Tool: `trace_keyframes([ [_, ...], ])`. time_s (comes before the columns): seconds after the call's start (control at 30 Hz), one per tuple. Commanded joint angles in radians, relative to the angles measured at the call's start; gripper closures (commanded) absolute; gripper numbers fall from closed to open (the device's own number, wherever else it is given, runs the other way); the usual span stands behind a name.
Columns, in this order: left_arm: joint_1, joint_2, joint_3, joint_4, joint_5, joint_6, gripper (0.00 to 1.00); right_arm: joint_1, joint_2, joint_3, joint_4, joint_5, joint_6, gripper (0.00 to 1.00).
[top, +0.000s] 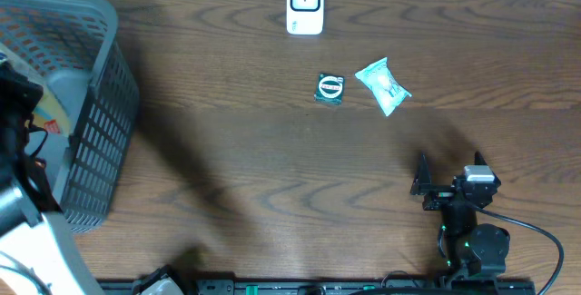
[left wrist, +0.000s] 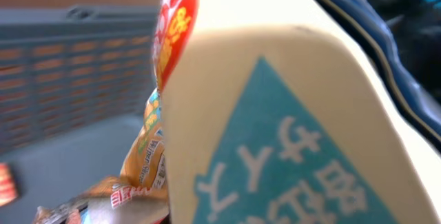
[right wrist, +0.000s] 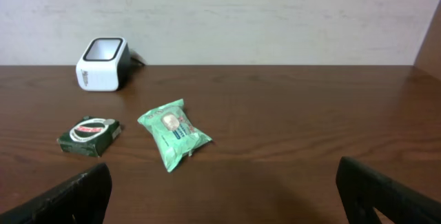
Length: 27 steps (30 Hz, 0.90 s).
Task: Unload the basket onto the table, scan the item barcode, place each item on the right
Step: 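Lift the yellow wipes bag out and carry it toward the scanner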
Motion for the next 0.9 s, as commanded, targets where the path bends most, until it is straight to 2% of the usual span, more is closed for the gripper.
trace_keyframes([
  [0.0,-0.038,-0.079,0.013,0.050,0.166,-0.089,0.93,-0.008,-0.004,-0.002,-0.004,-0.002,0.010,0.01],
  [0.27,-0.207,-0.137,0.013,0.176,0.204,-0.090,0.93,-0.008,-0.004,-0.002,-0.004,-0.002,0.010,0.01],
  [0.47,-0.340,-0.101,0.013,0.125,0.204,-0.091,0.93,-0.008,-0.004,-0.002,-0.004,-0.002,0.010,0.01],
  [0.73,-0.586,0.089,0.013,0.047,0.197,-0.090,0.93,-0.008,-0.004,-0.002,-0.004,-0.002,0.010,0.01],
  [0.87,-0.710,0.223,0.013,0.037,0.095,-0.090,0.93,-0.008,-0.004,-0.002,-0.004,-0.002,0.010,0.01],
])
